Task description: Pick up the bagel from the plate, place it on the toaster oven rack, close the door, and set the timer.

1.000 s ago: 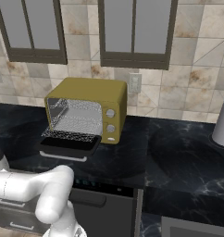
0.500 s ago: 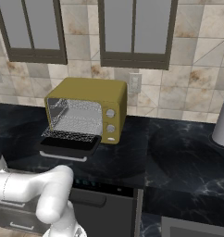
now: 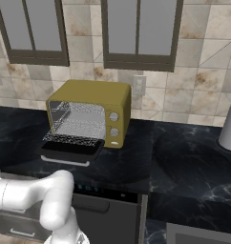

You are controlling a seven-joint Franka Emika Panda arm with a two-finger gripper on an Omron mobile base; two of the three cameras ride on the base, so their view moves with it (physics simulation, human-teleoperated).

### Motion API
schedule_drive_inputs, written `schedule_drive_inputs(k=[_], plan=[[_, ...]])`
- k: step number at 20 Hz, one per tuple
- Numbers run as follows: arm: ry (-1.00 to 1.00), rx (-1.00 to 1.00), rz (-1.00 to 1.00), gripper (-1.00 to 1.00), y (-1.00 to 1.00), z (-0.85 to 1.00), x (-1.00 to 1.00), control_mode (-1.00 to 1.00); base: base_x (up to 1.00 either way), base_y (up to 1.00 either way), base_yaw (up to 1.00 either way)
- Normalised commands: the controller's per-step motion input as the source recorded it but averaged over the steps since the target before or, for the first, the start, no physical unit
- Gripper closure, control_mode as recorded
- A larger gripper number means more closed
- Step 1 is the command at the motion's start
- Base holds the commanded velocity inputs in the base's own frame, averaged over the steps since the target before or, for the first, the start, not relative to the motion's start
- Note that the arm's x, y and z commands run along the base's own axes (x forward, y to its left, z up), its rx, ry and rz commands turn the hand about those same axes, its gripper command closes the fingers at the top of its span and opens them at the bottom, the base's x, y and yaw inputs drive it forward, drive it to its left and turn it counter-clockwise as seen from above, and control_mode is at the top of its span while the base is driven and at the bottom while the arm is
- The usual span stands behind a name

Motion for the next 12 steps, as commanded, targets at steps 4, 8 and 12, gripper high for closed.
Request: schedule_drive_inputs(k=[4,8,12], plan=[[-0.08,0.05,0.00,1.00,-0.73,0.71,-0.35,-1.00,0.00,0.00,0.00],[-0.12,0.00,-0.04,1.00,-0.92,0.56,-0.54,-1.00,0.00,0.00,0.00],[-0.14,0.00,-0.07,1.00,-1.00,0.59,-0.56,-1.00,0.00,0.00,0.00]])
